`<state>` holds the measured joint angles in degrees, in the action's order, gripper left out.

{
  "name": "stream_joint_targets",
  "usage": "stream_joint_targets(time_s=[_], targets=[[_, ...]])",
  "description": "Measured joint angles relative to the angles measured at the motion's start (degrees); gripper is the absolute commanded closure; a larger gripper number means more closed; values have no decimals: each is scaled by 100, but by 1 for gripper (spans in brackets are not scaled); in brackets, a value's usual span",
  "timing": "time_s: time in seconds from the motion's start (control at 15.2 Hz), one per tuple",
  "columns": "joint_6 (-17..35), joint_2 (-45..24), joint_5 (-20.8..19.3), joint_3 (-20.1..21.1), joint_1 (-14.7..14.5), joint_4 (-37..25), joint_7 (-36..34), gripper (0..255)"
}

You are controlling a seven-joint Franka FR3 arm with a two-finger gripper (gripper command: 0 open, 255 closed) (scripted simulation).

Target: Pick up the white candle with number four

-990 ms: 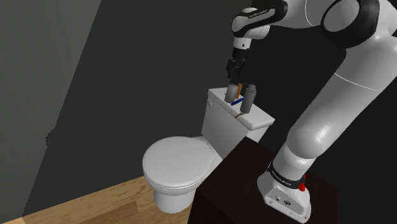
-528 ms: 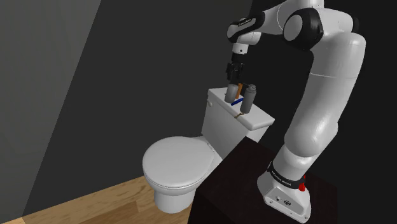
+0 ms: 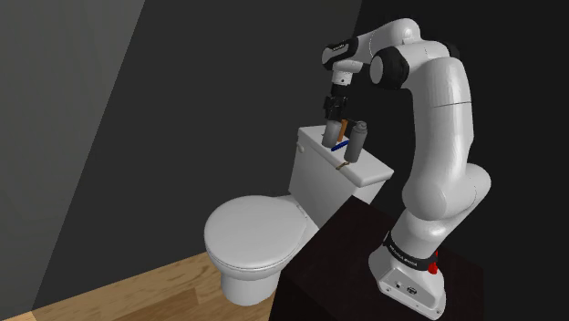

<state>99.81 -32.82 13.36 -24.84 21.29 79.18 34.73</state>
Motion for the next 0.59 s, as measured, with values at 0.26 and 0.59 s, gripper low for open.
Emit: stream_joint_targets(time_s=[0.26, 0.59], targets=[[-83, -511, 150, 71, 202, -512, 41, 0], [204, -655, 204, 103, 213, -356, 82, 0]])
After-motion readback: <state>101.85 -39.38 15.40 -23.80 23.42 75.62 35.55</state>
